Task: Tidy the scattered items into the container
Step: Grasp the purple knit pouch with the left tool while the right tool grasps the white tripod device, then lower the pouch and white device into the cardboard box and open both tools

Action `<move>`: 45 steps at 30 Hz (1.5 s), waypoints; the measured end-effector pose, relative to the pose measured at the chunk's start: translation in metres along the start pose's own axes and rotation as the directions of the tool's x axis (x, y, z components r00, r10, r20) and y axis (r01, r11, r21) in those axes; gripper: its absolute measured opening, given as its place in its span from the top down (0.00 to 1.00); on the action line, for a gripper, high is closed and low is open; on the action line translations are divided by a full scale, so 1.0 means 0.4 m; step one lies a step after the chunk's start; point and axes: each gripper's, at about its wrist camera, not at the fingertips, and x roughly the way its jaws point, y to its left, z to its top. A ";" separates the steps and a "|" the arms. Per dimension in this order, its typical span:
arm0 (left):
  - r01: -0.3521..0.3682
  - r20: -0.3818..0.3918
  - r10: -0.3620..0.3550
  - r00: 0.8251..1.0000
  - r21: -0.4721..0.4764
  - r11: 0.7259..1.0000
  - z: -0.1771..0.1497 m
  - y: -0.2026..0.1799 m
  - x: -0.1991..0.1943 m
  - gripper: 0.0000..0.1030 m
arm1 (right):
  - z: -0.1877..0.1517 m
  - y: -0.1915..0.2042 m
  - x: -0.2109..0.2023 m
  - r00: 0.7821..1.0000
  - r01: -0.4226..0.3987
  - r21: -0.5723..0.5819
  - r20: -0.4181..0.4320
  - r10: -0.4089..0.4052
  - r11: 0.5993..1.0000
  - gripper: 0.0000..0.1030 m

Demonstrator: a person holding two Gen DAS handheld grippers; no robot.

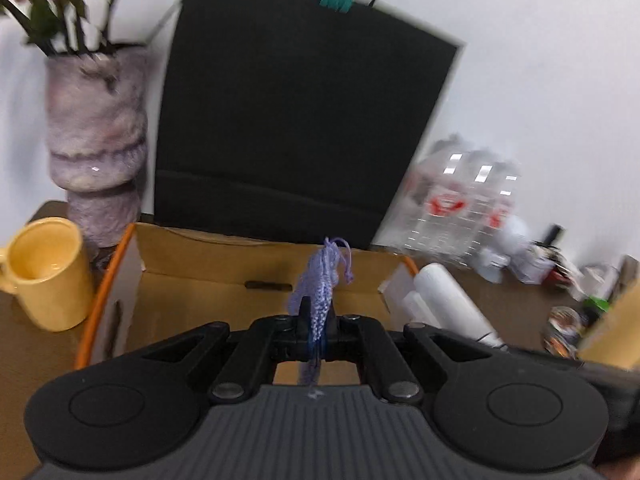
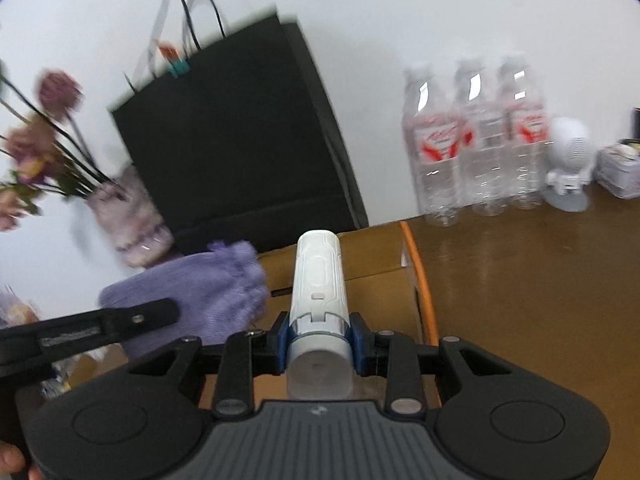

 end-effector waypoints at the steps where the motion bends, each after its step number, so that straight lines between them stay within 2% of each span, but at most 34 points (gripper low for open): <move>1: -0.005 -0.015 0.005 1.000 -0.011 1.000 0.013 -0.001 0.040 0.96 | 0.018 -0.010 0.047 0.999 0.017 0.010 -0.030 -0.017 1.000 0.72; 4: 0.000 -0.087 -0.008 0.996 -0.092 0.996 0.032 0.017 0.140 0.96 | 0.049 -0.020 0.168 0.989 0.116 -0.014 -0.087 -0.116 0.993 0.72; 5: 0.033 -0.120 -0.048 0.992 -0.125 0.992 0.032 0.024 0.168 0.96 | 0.054 -0.021 0.198 0.985 0.145 -0.028 -0.092 -0.147 0.989 0.72; 6: 0.068 -0.156 -0.093 0.983 -0.159 0.985 0.031 0.031 0.195 0.95 | 0.057 -0.022 0.219 0.982 0.156 -0.044 -0.097 -0.160 0.987 0.72; 7: 0.115 -0.206 -0.157 0.966 -0.200 0.973 0.023 0.037 0.221 0.94 | 0.060 -0.025 0.237 0.981 0.159 -0.053 -0.106 -0.164 0.986 0.72; 8: 0.144 -0.231 -0.201 0.952 -0.241 0.960 0.014 0.042 0.238 0.93 | 0.062 -0.031 0.253 0.980 0.150 -0.053 -0.126 -0.155 0.987 0.71; 9: 0.158 -0.235 -0.223 0.946 -0.267 0.951 0.008 0.048 0.247 0.88 | 0.063 -0.038 0.264 0.979 0.139 -0.046 -0.143 -0.144 0.989 0.71; 11: 0.173 -0.228 -0.235 0.945 -0.260 0.950 0.004 0.055 0.252 0.74 | 0.067 -0.052 0.267 0.979 0.140 -0.042 -0.143 -0.144 0.989 0.70; 12: 0.162 -0.225 -0.221 0.949 -0.255 0.953 0.006 0.057 0.249 0.62 | 0.070 -0.057 0.266 0.979 0.144 -0.045 -0.139 -0.149 0.989 0.70; 13: 0.154 -0.221 -0.211 0.952 -0.251 0.956 0.008 0.060 0.245 0.54 | 0.076 -0.061 0.260 0.980 0.140 -0.042 -0.138 -0.145 0.989 0.70; 17: 0.166 -0.207 -0.219 0.954 -0.244 0.955 0.025 0.063 0.205 0.52 | 0.096 -0.073 0.230 0.984 0.114 -0.018 -0.137 -0.115 0.993 0.55; 19: 0.166 -0.207 -0.216 0.954 -0.234 0.958 0.034 0.059 0.180 0.46 | 0.100 -0.075 0.215 0.985 0.103 -0.007 -0.142 -0.103 0.995 0.48; 26: 0.091 -0.245 -0.130 0.961 -0.165 0.982 0.010 0.018 0.087 0.38 | 0.074 -0.062 0.151 0.970 0.102 -0.016 -0.219 -0.103 0.995 0.42; 28: 0.056 -0.263 -0.094 0.960 -0.148 0.987 -0.003 0.015 0.063 0.20 | 0.058 -0.052 0.139 0.962 0.114 -0.037 -0.244 -0.120 0.993 0.40; 32: 0.011 -0.300 -0.055 0.952 -0.148 0.989 -0.023 0.022 0.018 0.15 | 0.031 -0.024 0.100 0.956 0.108 -0.065 -0.265 -0.121 0.992 0.37; 35: -0.048 -0.312 0.010 0.950 -0.115 0.992 -0.025 0.022 -0.020 0.04 | 0.019 0.000 0.068 0.953 0.104 -0.092 -0.276 -0.125 0.990 0.33; 38: -0.106 -0.306 0.082 0.949 -0.063 0.992 -0.026 0.020 -0.059 0.02 | 0.012 0.015 0.034 0.951 0.097 -0.108 -0.283 -0.125 0.989 0.22; 42: -0.145 -0.312 0.138 0.940 -0.001 0.989 -0.033 0.005 -0.094 0.01 | 0.000 0.040 -0.008 0.952 0.086 -0.140 -0.282 -0.123 0.986 0.20; 45: -0.168 -0.292 0.175 0.940 0.048 0.985 -0.042 -0.012 -0.123 0.01 | -0.013 0.055 -0.032 0.948 0.092 -0.159 -0.289 -0.135 0.983 0.20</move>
